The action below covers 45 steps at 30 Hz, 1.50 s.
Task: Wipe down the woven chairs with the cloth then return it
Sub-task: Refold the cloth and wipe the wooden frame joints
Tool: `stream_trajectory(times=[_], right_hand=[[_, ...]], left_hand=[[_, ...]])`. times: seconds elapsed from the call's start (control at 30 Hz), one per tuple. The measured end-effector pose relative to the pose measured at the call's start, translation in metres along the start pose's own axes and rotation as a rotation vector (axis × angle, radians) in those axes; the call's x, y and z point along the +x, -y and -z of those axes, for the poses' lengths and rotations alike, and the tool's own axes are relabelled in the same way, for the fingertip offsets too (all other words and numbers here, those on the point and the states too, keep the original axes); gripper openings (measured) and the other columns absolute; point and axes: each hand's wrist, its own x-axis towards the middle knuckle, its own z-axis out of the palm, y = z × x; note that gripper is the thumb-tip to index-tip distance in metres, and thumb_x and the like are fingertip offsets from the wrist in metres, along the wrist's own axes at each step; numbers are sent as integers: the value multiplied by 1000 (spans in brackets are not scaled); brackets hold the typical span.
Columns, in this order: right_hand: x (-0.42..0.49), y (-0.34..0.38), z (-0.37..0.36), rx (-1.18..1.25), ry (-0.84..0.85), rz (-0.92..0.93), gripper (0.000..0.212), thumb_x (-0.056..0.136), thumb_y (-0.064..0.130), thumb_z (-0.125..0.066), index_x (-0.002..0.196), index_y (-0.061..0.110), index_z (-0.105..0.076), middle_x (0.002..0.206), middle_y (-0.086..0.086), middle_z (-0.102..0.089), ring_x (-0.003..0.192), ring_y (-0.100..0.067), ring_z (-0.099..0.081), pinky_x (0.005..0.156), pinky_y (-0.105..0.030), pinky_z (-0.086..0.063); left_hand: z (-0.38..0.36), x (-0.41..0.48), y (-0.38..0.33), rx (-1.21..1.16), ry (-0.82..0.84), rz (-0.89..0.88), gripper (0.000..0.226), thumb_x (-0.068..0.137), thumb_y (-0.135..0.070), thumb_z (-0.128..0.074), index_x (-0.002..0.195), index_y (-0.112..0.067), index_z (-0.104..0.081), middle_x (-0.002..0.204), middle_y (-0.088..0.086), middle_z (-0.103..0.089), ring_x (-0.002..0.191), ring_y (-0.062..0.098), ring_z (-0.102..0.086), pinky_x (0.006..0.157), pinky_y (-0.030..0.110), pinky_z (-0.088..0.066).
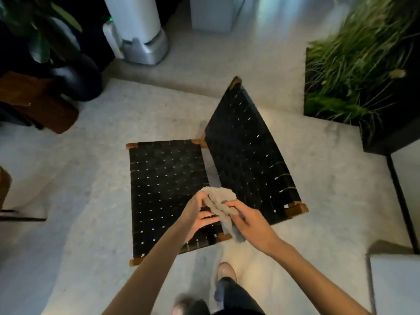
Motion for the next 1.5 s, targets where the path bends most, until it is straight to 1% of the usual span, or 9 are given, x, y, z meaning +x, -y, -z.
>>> stream_trajectory(times=[0.23, 0.37, 0.47, 0.53, 0.67, 0.93, 1.1, 1.33, 1.5], right_hand=[[-12, -18, -37, 64, -18, -193, 58, 92, 3, -50, 125, 51, -47, 125, 26, -48, 111, 2, -50, 84, -10, -47], [-31, -30, -50, -79, -375, -265, 58, 93, 5, -51, 115, 58, -43, 125, 38, -37, 119, 8, -37, 97, -3, -29], [-43, -47, -53, -129, -729, -374, 44, 95, 6, -50, 127, 36, -50, 141, 14, -41, 132, -8, -35, 109, -20, -24], [-46, -59, -47, -115, -868, -441, 40, 97, 10, -49, 133, 28, -48, 149, 2, -38, 138, -17, -31, 115, -35, -24], [-37, -91, -28, -81, -1011, -496, 46, 101, 23, -44, 145, 31, -33, 158, -1, -22, 145, -18, -18, 116, -36, -16], [12, -185, -9, 187, -1148, -115, 49, 104, 35, -30, 150, 37, -13, 156, 15, -19, 143, -6, -21, 118, -43, -23], [35, -231, -11, 53, -1306, 203, 45, 105, 27, -30, 147, 38, -17, 146, 35, -19, 141, 1, -22, 117, -29, -23], [67, -271, -32, 174, -1352, 478, 58, 105, 22, -33, 151, 32, 1, 144, 41, -9, 137, 17, -14, 104, -3, -20], [86, -301, -68, 142, -1372, 534, 69, 99, 34, -46, 146, 50, 1, 155, 7, -29, 125, -12, -50, 101, -29, -45]], left_hand=[[16, 30, 7, 295, 102, -26, 42, 95, -26, -52, 136, -21, -43, 129, 8, -54, 114, 25, -55, 73, 37, -53], [25, 46, 13, 457, 148, -146, 35, 95, -24, -53, 128, -26, -41, 114, -5, -53, 96, 9, -57, 69, 28, -55], [17, 58, 19, 650, 166, -327, 37, 94, -28, -53, 129, -24, -40, 116, -6, -51, 97, 5, -55, 79, 23, -53], [4, 68, 23, 738, 162, -458, 31, 93, -30, -54, 120, -25, -40, 115, -5, -47, 89, 1, -53, 63, 11, -49], [-34, 99, 38, 841, 207, -655, 36, 92, -33, -56, 117, -11, -43, 121, 1, -34, 92, 7, -50, 62, 10, -47], [-117, 182, 106, 771, 441, -1132, 53, 94, -37, -53, 141, -23, -32, 146, -3, -26, 130, 2, -22, 97, 6, -26], [-132, 237, 143, 737, 506, -1484, 47, 95, -29, -51, 137, -19, -33, 153, -13, -13, 146, 17, -4, 119, 34, -9], [-121, 278, 159, 608, 377, -1696, 37, 74, -30, -57, 105, -11, -53, 139, -7, -38, 128, 20, -31, 105, 39, -35], [-78, 321, 190, 539, 358, -1712, 31, 74, -24, -57, 103, -16, -50, 132, 2, -41, 121, 24, -41, 99, 45, -43]])
